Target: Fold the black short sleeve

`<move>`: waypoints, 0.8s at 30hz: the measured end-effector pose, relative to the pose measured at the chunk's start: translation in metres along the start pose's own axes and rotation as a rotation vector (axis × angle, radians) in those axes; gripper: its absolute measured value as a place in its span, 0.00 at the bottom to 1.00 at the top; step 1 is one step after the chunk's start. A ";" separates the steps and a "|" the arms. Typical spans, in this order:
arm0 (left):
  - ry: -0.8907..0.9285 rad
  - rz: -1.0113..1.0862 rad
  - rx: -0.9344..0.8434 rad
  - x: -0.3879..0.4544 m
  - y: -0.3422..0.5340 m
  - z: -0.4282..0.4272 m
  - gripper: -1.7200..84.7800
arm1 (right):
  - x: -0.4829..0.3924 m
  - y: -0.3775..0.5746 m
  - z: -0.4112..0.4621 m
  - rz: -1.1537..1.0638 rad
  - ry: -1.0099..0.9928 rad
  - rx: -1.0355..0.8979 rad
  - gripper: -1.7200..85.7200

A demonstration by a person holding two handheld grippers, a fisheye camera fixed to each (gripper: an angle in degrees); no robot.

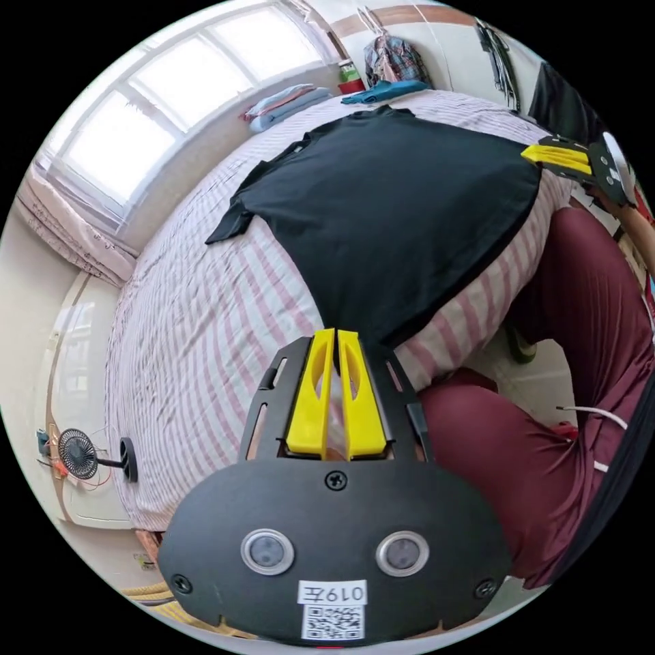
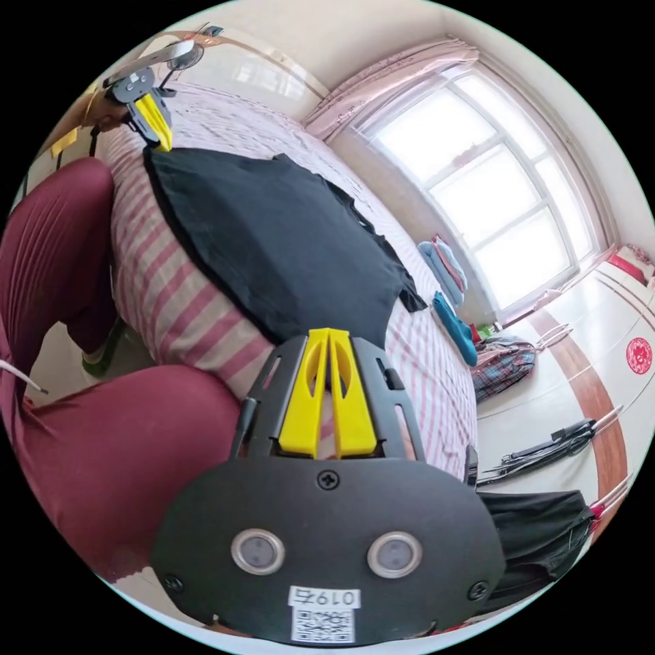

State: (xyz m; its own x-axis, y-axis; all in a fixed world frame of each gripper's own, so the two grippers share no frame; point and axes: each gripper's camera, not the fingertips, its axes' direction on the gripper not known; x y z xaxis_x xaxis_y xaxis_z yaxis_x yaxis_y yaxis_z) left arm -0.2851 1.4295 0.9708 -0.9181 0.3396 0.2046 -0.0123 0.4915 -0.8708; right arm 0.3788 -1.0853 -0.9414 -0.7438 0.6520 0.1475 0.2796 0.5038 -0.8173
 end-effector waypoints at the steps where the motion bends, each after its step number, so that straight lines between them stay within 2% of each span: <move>1: -0.013 -0.022 -0.004 -0.013 0.001 -0.001 0.03 | 0.010 -0.002 -0.004 0.032 -0.017 0.022 0.01; 3: -0.004 -0.141 0.069 -0.045 -0.001 -0.010 0.03 | 0.036 -0.012 -0.014 0.108 -0.063 0.089 0.01; 5: 0.060 -0.405 0.273 -0.101 -0.008 -0.023 0.03 | 0.069 -0.035 -0.021 0.181 -0.129 0.182 0.01; 8: 0.192 -0.672 0.442 -0.168 -0.012 -0.003 0.03 | 0.142 -0.097 -0.014 0.277 -0.388 0.358 0.01; 10: 0.288 -0.832 0.460 -0.211 -0.011 0.029 0.03 | 0.200 -0.163 0.013 0.306 -0.644 0.407 0.01; 13: 0.392 -1.087 0.367 -0.284 -0.003 0.099 0.03 | 0.247 -0.250 0.056 0.304 -0.711 0.409 0.03; 15: 0.616 -1.190 0.332 -0.321 0.001 0.150 0.04 | 0.261 -0.303 0.081 0.268 -0.670 0.414 0.05; 17: 0.981 -1.289 0.357 -0.355 0.007 0.219 0.04 | 0.270 -0.361 0.117 0.223 -0.686 0.374 0.07; 18: 1.033 -1.309 0.359 -0.361 0.008 0.233 0.04 | 0.275 -0.399 0.145 0.208 -0.741 0.347 0.08; 19: 1.076 -1.337 0.346 -0.372 0.008 0.253 0.04 | 0.280 -0.435 0.173 0.214 -0.796 0.323 0.09; 24: 0.955 -1.399 0.312 -0.403 0.008 0.285 0.04 | 0.297 -0.552 0.262 0.297 -0.920 0.272 0.09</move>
State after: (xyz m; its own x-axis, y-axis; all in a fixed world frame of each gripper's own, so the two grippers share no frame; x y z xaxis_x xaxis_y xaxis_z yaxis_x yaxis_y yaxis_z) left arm -0.0284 1.0680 0.7535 0.3964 0.1987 0.8963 -0.7112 0.6838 0.1629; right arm -0.1556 -1.3180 -0.5924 -0.8786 -0.0192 -0.4773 0.4675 0.1701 -0.8675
